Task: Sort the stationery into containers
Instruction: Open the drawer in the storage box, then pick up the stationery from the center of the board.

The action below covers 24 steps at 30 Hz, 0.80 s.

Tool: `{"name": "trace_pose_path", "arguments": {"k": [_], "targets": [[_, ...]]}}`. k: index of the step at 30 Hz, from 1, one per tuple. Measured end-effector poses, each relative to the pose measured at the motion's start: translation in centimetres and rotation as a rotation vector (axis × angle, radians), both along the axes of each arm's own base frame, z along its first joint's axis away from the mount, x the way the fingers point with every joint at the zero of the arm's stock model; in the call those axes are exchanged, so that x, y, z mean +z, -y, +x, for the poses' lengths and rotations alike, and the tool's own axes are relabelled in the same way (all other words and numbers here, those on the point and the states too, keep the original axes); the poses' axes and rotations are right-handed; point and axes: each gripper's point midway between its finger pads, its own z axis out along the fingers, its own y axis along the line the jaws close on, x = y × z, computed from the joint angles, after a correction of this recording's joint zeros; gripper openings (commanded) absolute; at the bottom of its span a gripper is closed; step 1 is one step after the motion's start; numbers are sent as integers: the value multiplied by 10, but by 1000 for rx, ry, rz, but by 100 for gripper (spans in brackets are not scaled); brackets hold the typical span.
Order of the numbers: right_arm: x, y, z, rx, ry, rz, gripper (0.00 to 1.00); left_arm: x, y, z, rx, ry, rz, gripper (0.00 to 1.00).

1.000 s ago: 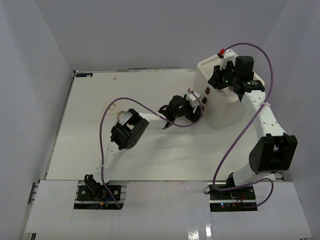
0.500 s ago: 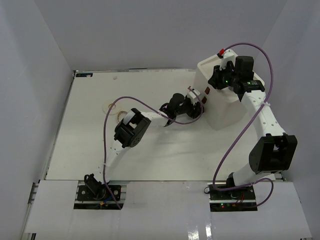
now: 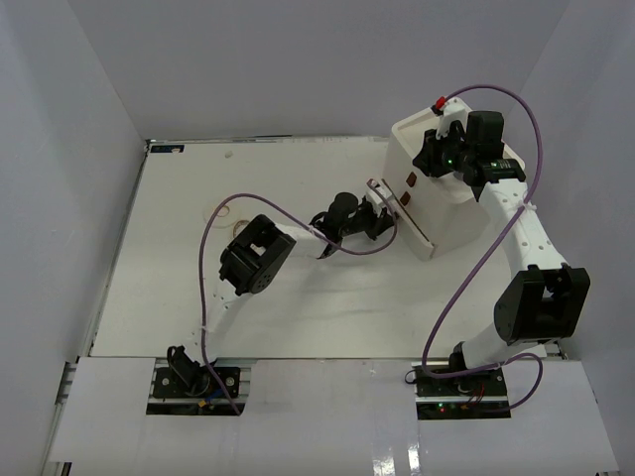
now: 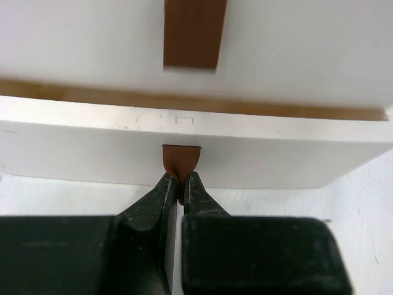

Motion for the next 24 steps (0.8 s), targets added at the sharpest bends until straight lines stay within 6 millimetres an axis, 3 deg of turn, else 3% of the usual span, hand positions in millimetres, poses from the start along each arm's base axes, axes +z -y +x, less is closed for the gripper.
{"name": "trace_pose_path", "arguments": {"k": [6, 12, 13, 15, 17, 18, 24], "targets": [[0, 0, 0, 3, -1, 4, 19, 2, -46, -26, 52, -1, 60, 0], [0, 1, 0, 7, -3, 10, 19, 3, -92, -58, 108, -19, 123, 11], [0, 1, 0, 8, -3, 11, 20, 3, -100, -63, 120, -23, 130, 16], [0, -1, -2, 20, -7, 20, 23, 12, -110, -68, 139, -9, 123, 41], [0, -3, -3, 28, -10, 22, 29, 19, -118, -73, 160, -8, 125, 52], [0, -3, -3, 28, -10, 23, 32, 21, -122, -75, 167, -17, 128, 63], [2, -7, -3, 46, 0, 28, 63, 32, -144, -74, 289, -95, 160, 88]]}}
